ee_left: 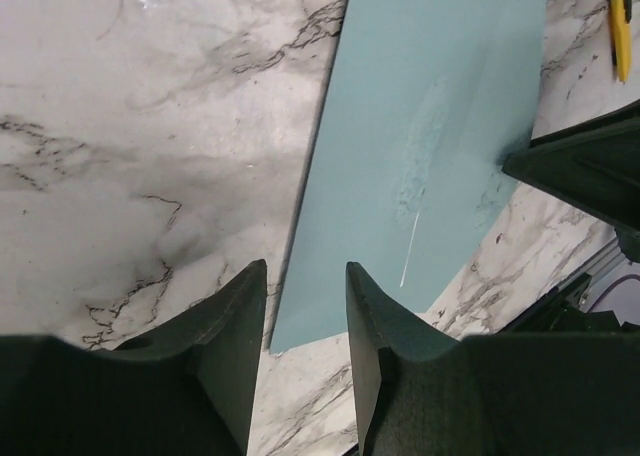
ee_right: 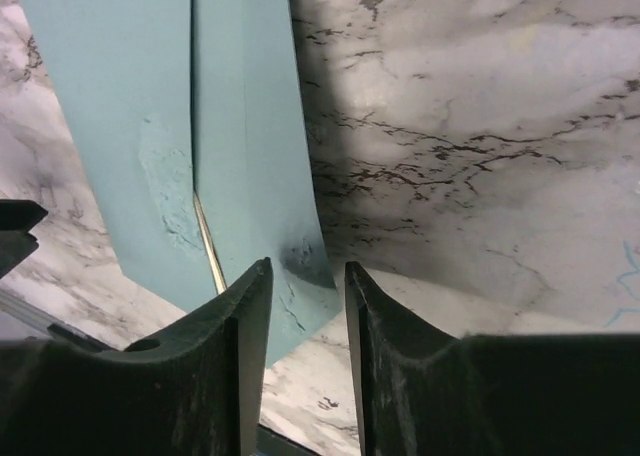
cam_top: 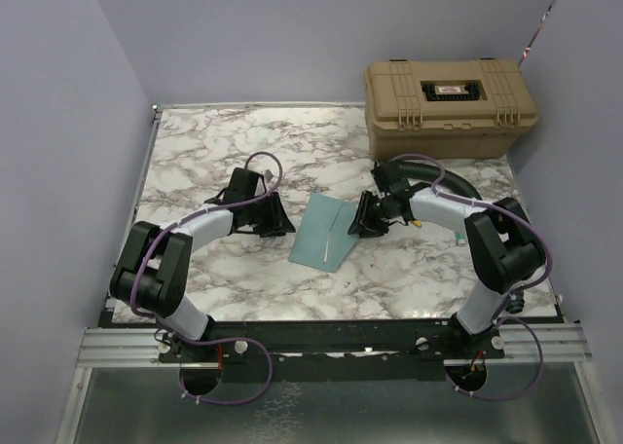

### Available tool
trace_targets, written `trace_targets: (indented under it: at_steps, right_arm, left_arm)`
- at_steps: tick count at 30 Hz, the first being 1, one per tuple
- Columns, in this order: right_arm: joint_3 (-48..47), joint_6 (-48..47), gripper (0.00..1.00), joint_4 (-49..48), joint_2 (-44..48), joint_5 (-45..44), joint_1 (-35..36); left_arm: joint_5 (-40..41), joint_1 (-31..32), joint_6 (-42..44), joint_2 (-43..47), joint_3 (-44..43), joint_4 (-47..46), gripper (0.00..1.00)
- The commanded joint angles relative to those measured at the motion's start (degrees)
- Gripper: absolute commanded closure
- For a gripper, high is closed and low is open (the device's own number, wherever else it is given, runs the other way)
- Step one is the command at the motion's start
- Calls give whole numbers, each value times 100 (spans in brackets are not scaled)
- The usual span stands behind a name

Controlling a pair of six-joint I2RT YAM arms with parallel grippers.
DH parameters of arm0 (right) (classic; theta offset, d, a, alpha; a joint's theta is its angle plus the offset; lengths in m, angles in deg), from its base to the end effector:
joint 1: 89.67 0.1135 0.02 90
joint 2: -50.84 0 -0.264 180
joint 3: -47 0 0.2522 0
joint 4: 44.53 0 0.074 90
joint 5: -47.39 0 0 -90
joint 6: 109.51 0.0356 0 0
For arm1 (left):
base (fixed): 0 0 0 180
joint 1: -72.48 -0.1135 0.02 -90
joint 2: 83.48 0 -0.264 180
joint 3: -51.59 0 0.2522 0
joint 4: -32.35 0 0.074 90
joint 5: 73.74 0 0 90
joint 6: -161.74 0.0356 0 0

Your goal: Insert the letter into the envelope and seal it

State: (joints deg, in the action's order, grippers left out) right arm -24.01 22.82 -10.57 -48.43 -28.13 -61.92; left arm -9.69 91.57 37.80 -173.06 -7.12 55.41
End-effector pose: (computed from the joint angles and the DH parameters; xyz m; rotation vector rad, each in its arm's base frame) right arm 0.2925 0.1640 0.1587 0.2687 2.7950 0.6904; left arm 0.2755 -0.1118 0.1624 -0.1440 2.6294 -0.9231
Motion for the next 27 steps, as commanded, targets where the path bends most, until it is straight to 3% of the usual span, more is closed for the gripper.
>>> trace_targets:
  at_steps: [1,6,11,13,18,23,26,27]
  right_arm:
    - [-18,-356,68,-380,-153,482,-49]
    - [-334,-786,88,-657,-576,624,-221]
    - [-819,-1472,90,-738,-913,780,-279]
    - [-1105,-1667,81,-404,-937,596,-294]
    - [-1363,-1755,48,266,-570,-328,-518]
    - [-1117,-1573,37,870,32,-1819,-916]
    - [-779,-1164,32,1227,469,-2813,-1216]
    - [-658,-996,32,1371,604,-3067,-1352]
  left_arm:
    - [-30,9,260,-77,-260,-30,62]
    - [316,7,246,-95,-362,-53,62]
    - [483,9,247,-96,-383,-162,62]
    - [467,7,212,-135,-368,-268,62]
    - [958,9,116,1,-307,-583,63]
    - [2270,-49,-19,361,-295,-705,61]
    - [2955,-75,14,567,-360,-801,55]
    - [3118,-80,69,613,-402,-801,48]
